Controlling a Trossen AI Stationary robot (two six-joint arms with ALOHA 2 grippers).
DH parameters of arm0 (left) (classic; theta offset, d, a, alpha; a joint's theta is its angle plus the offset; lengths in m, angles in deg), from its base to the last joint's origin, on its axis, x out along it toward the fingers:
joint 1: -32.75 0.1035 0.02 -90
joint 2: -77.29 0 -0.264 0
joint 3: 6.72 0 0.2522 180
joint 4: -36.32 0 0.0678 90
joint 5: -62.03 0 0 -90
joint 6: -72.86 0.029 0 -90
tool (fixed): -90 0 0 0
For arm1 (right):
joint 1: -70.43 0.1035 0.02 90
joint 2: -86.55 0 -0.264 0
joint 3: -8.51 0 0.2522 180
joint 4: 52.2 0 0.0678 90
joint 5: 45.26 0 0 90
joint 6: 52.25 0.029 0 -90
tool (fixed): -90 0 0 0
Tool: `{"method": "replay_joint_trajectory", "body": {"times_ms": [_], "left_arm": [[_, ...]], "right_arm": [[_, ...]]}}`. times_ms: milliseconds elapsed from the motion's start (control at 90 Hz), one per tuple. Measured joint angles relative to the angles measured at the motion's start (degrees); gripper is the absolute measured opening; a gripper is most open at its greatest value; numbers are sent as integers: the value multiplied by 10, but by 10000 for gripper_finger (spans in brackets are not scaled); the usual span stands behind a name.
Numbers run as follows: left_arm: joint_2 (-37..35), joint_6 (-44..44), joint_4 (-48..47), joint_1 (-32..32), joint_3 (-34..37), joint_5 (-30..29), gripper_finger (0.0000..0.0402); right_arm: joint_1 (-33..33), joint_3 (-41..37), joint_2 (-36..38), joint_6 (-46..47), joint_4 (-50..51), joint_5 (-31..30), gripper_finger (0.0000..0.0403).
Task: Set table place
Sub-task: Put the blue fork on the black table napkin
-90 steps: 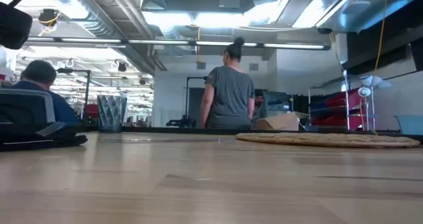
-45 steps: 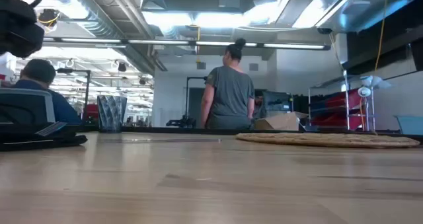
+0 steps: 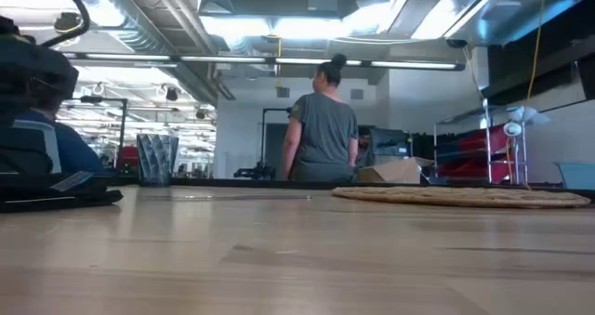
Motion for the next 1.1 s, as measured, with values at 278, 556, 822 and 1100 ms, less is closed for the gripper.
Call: {"method": "replay_joint_trajectory", "body": {"times_ms": [278,556,822,1100], "left_arm": [[2,41,0,1,0,28,93],[2,42,-2,1,0,42,36],[2,44,-12,1,0,65,3],[1,53,-23,1,-1,91,3]], "right_arm": [[0,0,0,0,0,0,83],[0,0,0,-1,1,0,83],[0,0,0,-1,1,0,83],[0,0,0,0,1,0,83]]}}
